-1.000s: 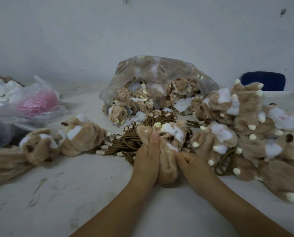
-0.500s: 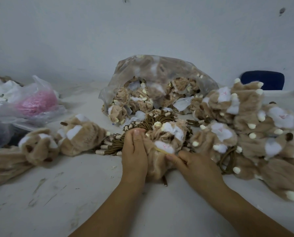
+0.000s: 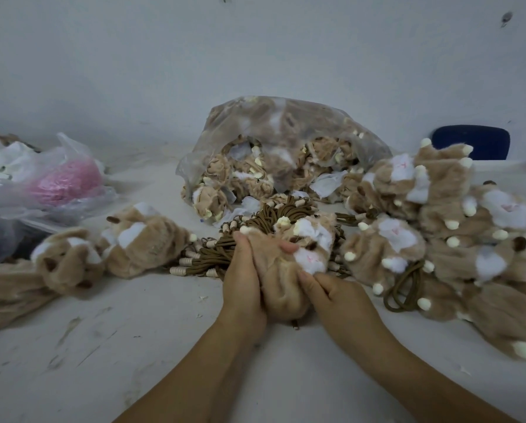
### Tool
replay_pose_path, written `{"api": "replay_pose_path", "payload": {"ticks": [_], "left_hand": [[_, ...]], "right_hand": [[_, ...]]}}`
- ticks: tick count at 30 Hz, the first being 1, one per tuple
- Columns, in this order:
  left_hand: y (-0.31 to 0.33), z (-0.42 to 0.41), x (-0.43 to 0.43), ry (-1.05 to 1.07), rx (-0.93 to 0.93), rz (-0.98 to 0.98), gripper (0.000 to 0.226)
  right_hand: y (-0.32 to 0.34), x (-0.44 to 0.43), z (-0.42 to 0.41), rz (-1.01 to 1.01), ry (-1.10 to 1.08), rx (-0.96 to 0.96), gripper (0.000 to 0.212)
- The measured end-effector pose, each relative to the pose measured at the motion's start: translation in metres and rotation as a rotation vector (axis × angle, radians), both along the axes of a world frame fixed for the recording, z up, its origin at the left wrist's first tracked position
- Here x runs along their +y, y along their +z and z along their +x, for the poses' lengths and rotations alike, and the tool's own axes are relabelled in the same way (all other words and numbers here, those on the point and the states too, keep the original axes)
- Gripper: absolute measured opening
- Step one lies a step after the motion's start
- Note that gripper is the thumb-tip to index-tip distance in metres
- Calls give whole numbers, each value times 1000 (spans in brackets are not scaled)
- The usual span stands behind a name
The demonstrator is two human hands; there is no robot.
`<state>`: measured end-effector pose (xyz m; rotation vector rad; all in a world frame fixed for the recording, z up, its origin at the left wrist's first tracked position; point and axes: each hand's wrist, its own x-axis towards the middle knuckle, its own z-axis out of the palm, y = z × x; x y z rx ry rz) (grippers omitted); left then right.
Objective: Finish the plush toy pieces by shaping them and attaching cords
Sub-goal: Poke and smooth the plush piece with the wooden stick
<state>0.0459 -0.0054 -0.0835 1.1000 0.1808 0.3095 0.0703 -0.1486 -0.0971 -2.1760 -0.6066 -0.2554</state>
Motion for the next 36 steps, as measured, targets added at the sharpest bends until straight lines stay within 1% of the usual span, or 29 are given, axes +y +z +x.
{"api": "replay_pose_path", "payload": {"ticks": [2,4,6,7,9,10,11,14,17,19,21,23,25,26,28,30,33,36], "left_hand": [[-1,0,-10,42,-8,122,85],[-2,2,-14,137,-53,294,88],[-4,2,-12,166,-108,399,92],[-4,1,-10,160,-136,396,86],[-5,1,-5,154,-167,352,59],[-3,2,-3,155,-159,322,49],[-1,2,0,152,-134,274,47],[3,4,7,174,-46,156,53],[6,2,9,179,-24,88,52],[6,1,5,157,-26,75,51],[5,1,-3,117,-35,107,55],[4,1,-12,86,-58,154,58],[5,3,-16,83,-72,163,60],[5,3,-16,88,-80,172,60],[4,3,-14,132,-95,204,56],[3,1,-10,195,-98,215,55],[6,-2,0,329,-81,184,62],[8,-2,7,412,-126,151,58]], "right_hand": [[1,3,1,68,12,45,59],[2,1,5,12,20,18,56],[4,-5,8,-55,18,-26,53],[7,-7,9,-76,20,-59,54],[11,-10,7,-160,18,-136,59],[11,-10,5,-214,10,-181,60],[10,-10,5,-260,-2,-222,62],[10,-16,8,-332,-36,-325,65],[13,-23,15,-383,-33,-350,65],[12,-24,16,-364,-3,-356,60],[10,-18,13,-306,44,-300,57],[5,-11,9,-181,95,-193,55],[1,-5,6,-72,113,-94,54],[0,-3,5,-52,113,-61,55],[1,0,4,-72,110,-45,57],[5,-1,4,-126,101,-78,57],[10,-7,3,-250,80,-133,61],[11,-15,2,-325,18,-166,68]]}}
